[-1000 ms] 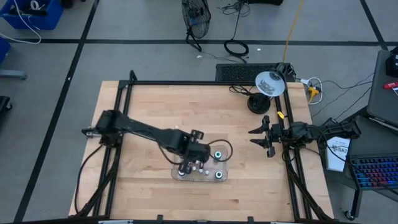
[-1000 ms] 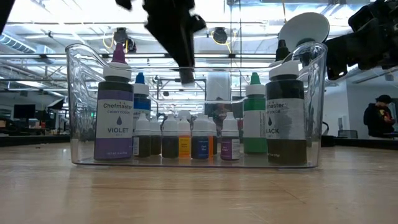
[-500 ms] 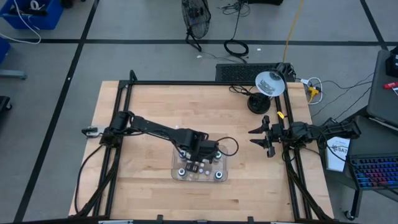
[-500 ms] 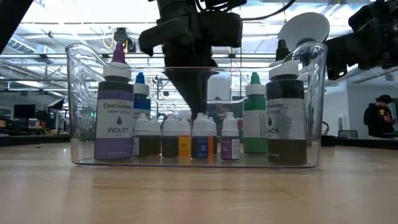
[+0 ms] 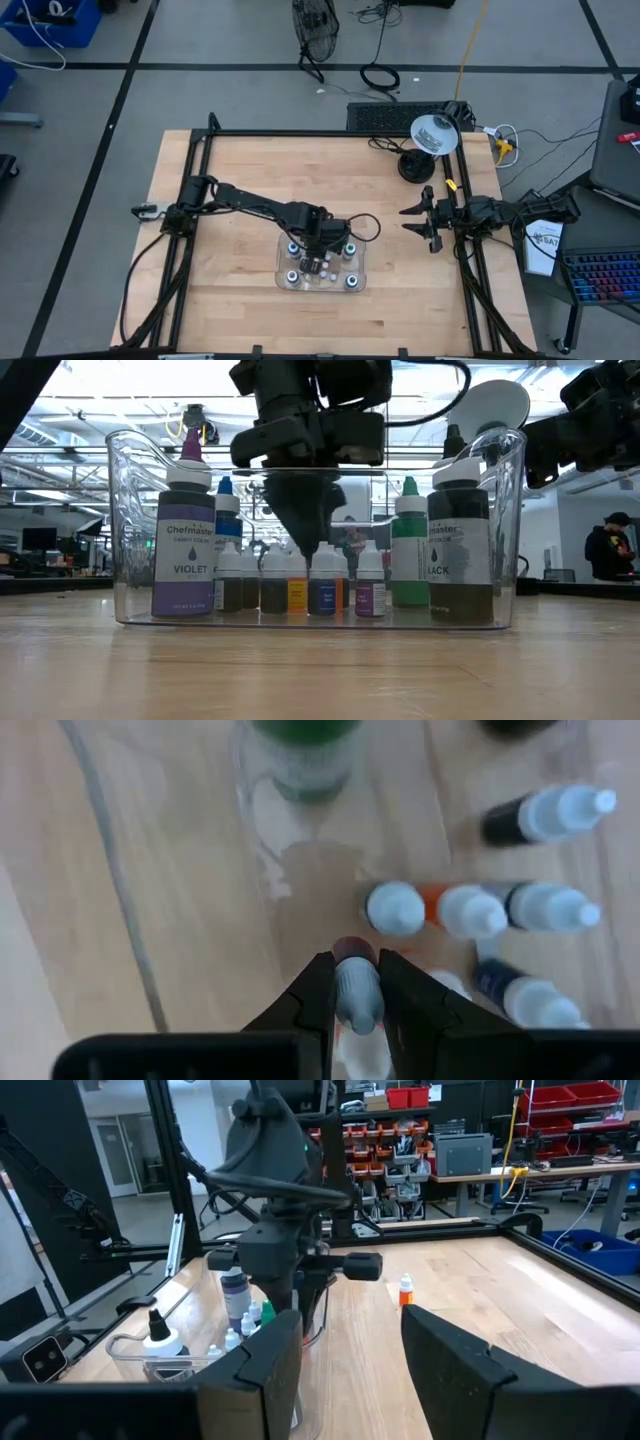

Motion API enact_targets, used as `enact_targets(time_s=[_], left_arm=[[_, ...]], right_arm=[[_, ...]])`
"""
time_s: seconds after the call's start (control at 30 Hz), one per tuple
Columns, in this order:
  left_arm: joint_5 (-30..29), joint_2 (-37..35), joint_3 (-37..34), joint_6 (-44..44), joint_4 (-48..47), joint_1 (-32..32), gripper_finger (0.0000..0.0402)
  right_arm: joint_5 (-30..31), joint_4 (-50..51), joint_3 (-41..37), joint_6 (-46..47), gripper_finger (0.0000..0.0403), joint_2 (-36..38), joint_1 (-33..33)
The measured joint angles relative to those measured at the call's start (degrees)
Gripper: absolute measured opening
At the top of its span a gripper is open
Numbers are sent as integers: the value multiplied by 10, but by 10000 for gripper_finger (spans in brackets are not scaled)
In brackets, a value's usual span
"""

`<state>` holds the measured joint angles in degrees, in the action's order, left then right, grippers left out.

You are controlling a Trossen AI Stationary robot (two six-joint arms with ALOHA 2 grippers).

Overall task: Pick & Place food coloring
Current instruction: Put the small brown food coloring bottle into the bin, then put the small orange food coloring bottle into the bin

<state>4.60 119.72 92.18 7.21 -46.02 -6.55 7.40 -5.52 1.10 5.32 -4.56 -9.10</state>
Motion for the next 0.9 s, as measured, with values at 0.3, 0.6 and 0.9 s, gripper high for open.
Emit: enact_targets(time_s=[0.3,0.6,0.9], left_arm=[[1,-1,-4,-19,0,1,85],[-1,-2,0,-18,-3,1,151],[-14,-15,64,-15,-66,1,174]], right_arm=[[0,0,0,0,161,0,0],[0,0,0,0,161,0,0],[0,0,0,0,160,0,0]])
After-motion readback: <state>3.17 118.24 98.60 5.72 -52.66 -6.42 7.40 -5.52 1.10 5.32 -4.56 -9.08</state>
